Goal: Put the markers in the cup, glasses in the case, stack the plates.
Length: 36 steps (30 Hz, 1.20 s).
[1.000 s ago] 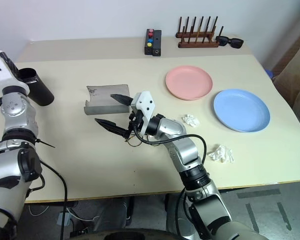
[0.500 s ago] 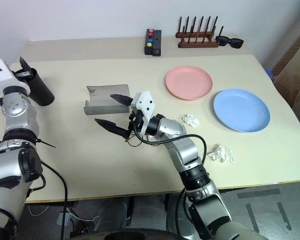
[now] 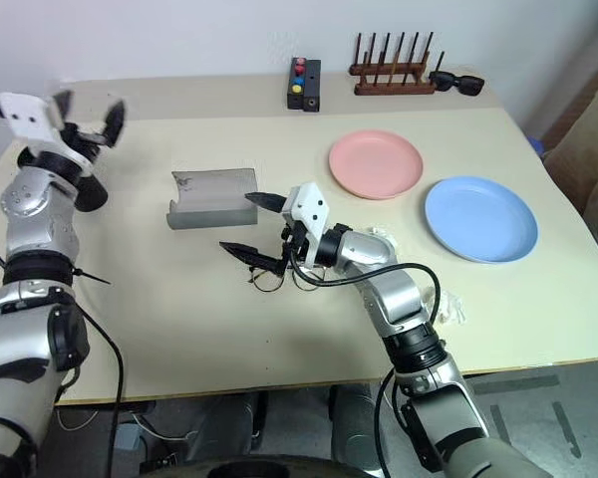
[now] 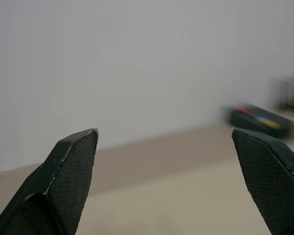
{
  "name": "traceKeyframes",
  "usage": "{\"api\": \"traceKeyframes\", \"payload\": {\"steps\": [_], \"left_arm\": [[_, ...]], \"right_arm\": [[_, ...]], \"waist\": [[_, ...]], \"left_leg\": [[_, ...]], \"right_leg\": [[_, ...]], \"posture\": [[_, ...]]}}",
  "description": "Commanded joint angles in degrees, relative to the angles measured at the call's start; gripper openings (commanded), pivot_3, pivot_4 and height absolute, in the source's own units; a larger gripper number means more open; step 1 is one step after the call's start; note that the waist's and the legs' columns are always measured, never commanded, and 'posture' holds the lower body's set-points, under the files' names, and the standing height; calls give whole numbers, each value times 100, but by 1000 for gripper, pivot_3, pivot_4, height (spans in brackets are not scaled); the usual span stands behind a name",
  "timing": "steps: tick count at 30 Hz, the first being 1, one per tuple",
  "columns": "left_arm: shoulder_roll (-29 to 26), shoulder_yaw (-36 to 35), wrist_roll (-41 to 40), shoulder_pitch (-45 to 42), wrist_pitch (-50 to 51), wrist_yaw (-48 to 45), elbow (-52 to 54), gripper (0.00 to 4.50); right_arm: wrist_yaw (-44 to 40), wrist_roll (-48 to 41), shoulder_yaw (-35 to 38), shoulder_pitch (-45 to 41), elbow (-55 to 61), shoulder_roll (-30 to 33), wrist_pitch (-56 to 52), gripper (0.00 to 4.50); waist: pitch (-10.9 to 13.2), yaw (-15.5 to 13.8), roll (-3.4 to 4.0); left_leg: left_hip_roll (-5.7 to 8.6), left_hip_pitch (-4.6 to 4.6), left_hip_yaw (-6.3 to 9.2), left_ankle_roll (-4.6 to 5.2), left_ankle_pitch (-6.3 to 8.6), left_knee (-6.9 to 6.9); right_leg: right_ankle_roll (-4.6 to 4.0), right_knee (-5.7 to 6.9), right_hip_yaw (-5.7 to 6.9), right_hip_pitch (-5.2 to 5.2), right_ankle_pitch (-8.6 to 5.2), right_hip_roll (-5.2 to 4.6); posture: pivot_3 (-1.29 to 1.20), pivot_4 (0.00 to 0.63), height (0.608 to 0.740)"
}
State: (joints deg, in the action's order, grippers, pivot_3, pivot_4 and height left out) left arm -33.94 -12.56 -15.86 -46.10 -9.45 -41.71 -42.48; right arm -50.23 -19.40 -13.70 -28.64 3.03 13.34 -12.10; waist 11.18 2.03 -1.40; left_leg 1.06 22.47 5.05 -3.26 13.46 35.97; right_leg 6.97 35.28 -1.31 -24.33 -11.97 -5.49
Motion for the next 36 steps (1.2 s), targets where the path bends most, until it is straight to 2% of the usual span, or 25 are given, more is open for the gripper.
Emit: {"api": "traceKeyframes", "payload": {"steps": [1,4,9,13,20,23,30,36], "left_arm": [[-285,456,-163,289,798,-1111,1104,4460],[-497,958,106,443,1220,-1766,1381,4460],[-780,1794,816,296,1554,-2428,1042,4460],[-742,2033,1061,9,1724,-2661,599,4460],[-756,2396,1673,-188,1347,-2782,-111,4460],[-743,2404,1756,-209,1226,-2779,-276,3577],[-738,2326,1688,-63,1119,-2922,-108,165],[-978,2201,1506,404,1113,-3294,744,68]], "right_arm": [[-188,-92,39,-61,394,196,-113,4500],[-280,-83,22,-29,484,355,-200,4500],[-269,-55,22,48,581,421,-238,4500],[-191,-19,2,111,662,398,-267,4500],[-83,7,20,167,791,470,-343,4500],[-170,-5,43,181,847,642,-419,4500],[-272,-2,46,185,819,881,-412,4500],[-308,13,60,179,803,931,-408,4500]], "waist": [[0,45,0],[1,67,1],[2,49,3],[2,32,3],[2,51,3],[2,39,3],[2,40,3],[2,46,3]], "left_leg": [[0,0,0,0,0,0],[-1,0,0,1,0,0],[-1,0,0,2,1,0],[-1,3,0,3,1,3],[-1,4,1,4,1,4],[-1,4,1,4,2,5],[-1,4,1,5,2,6],[-1,4,1,6,3,5]], "right_leg": [[0,-1,-1,0,0,0],[-1,1,-1,-2,-1,1],[0,-1,-2,-2,-2,2],[1,-1,-2,-2,-3,2],[3,-1,-2,-3,-4,2],[3,0,-2,-4,-4,2],[4,1,-3,-3,-4,1],[4,1,-4,-3,-4,1]], "posture": [[0,150,739],[0,150,739],[0,150,739],[0,150,739],[0,150,739],[0,150,739],[0,150,739],[0,150,739]]}}
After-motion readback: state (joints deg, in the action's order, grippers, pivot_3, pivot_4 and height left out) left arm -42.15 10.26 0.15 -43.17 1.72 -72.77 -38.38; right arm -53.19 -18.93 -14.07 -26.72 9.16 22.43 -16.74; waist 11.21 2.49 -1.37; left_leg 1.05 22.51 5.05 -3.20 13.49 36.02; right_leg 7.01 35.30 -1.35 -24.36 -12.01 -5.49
